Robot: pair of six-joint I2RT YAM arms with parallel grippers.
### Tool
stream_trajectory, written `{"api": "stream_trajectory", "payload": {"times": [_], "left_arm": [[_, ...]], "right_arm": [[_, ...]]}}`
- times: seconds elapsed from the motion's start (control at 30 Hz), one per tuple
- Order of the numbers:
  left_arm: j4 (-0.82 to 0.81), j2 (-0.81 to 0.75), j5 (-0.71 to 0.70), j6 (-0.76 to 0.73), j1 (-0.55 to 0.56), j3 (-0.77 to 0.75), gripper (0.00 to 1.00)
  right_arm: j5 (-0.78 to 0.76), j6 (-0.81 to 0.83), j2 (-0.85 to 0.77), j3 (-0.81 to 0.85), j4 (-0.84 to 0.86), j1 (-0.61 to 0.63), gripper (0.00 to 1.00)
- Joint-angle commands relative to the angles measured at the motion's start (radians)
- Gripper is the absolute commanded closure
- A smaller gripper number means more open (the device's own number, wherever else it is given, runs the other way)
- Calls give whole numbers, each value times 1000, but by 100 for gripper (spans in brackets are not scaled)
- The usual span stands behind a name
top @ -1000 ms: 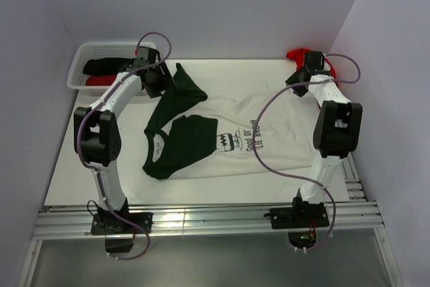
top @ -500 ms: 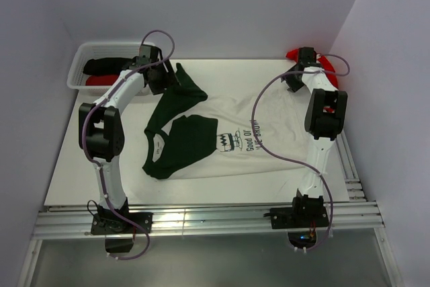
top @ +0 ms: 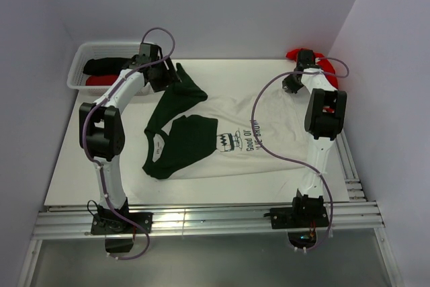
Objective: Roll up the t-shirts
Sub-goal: Fold the tshirt
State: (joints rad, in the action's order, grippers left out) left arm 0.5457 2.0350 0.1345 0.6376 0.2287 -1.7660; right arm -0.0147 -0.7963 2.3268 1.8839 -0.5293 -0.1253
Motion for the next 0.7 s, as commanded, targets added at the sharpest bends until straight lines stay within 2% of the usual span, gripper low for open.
{"api": "stream_trajectory", "payload": {"times": [0.0, 0.1, 0.17, 0.27, 0.43, 0.67], "left_arm": [[-6, 33, 2, -16, 0, -52, 29], [2, 53, -1, -13, 0, -70, 29], [-6, 62, -10, -12, 0, -75, 29], [-13, 79, -4, -13, 0, -75, 29], [-21, 119, -4, -4, 14, -116, 28], [-1, 215, -47, 23, 44, -191, 29]], "right_arm": [[-5, 0, 23, 44, -38, 9, 75], [9, 12, 22, 35, -29, 7, 88], [10, 20, 14, 31, -26, 7, 100], [45, 32, -9, -20, 29, 4, 100], [148, 6, -78, -187, 220, -25, 100], [220, -4, -90, -249, 285, -56, 100]]}}
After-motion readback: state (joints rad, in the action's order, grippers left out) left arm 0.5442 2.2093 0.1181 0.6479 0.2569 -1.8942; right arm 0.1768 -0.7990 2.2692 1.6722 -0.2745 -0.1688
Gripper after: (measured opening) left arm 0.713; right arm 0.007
